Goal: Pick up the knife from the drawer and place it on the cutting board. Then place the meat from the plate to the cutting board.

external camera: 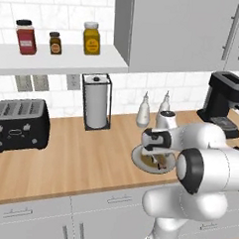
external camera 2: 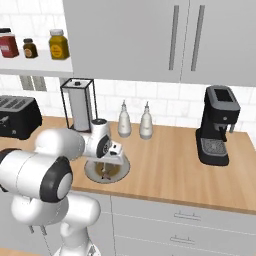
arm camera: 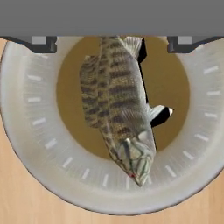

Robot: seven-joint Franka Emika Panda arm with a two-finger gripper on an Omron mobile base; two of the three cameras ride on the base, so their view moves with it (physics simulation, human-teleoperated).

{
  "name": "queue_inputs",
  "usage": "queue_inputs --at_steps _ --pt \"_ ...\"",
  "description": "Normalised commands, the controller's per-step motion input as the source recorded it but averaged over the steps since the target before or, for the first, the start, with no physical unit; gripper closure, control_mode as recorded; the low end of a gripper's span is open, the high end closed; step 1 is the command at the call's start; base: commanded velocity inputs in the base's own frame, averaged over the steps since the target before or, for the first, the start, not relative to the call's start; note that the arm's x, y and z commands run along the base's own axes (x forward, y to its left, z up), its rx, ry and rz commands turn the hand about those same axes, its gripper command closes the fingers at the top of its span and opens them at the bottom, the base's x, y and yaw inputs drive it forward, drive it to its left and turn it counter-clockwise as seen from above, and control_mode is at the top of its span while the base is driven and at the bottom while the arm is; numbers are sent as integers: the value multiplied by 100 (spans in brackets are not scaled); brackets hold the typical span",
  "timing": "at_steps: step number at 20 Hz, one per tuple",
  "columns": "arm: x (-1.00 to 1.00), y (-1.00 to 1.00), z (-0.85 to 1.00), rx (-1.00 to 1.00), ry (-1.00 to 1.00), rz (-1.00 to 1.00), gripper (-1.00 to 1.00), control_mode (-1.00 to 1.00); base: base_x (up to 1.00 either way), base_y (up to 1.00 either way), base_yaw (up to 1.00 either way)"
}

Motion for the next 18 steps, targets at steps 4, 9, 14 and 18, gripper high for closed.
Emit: queue_inputs --at_steps 4,9,14,18 --pt "0 0 -41 0 0 0 -100 -100 0 0 0" --pt "0 0 -30 0 0 0 -100 -100 0 0 0" --pt "0 0 -26 0 0 0 -100 -100 0 0 0" --pt "0 0 -14 0 0 0 -100 -100 0 0 0"
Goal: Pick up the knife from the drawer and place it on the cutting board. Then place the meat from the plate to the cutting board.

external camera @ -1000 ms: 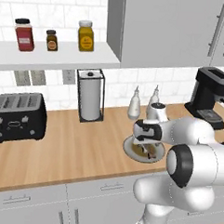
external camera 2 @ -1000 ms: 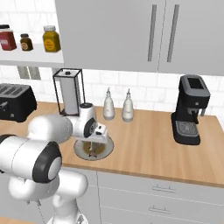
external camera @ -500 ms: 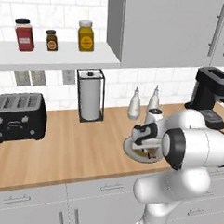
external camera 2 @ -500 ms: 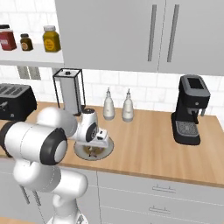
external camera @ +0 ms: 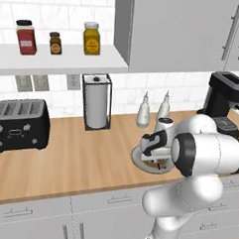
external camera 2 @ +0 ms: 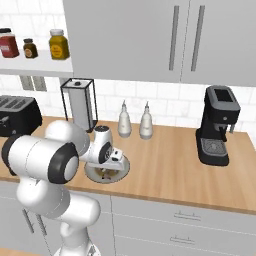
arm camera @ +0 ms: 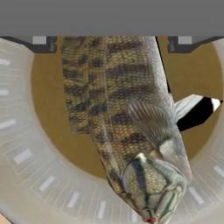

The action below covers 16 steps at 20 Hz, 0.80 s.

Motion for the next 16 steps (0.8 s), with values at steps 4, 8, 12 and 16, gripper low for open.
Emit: queue_inputs --at_steps 4,8,12,16 --pt "0 0 -7 0 0 0 100 -100 0 0 0" --pt "0 0 0 0 -1 0 100 -100 0 0 0" --pt "-3 0 3 0 -3 0 100 -100 0 0 0" --pt "-31 0 47 1 -9 0 100 -100 0 0 0"
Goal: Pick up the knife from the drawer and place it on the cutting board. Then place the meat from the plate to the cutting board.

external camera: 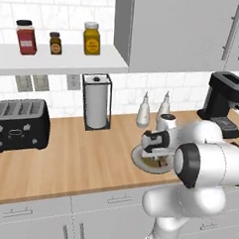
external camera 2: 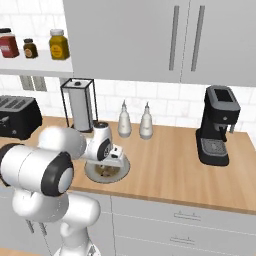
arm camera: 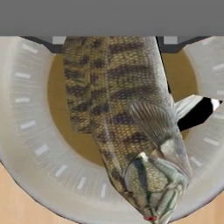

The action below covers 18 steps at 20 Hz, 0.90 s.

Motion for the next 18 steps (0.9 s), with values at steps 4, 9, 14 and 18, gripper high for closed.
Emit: queue_inputs --at_steps 4,9,14,18 --pt "-77 13 96 0 -11 3 100 -100 0 0 0" --pt "-100 1 100 0 -11 4 100 -100 0 0 0" --pt "-100 9 100 1 -20 1 100 -100 0 0 0" --pt "-84 12 100 0 0 0 100 -100 0 0 0"
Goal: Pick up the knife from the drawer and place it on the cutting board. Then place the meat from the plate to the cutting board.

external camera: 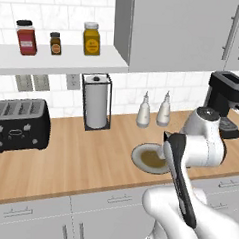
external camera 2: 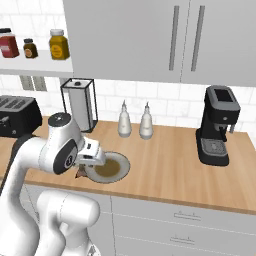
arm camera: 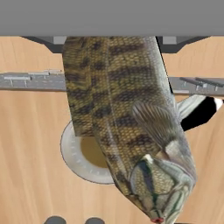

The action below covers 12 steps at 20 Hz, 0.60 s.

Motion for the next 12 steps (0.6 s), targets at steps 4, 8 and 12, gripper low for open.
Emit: queue_inputs --at_steps 4,8,12 --pt "-98 5 99 0 -2 0 100 -100 0 0 0" --pt "-85 5 73 0 -11 0 100 -100 0 0 0" --pt "-31 0 8 0 -5 0 100 -100 0 0 0"
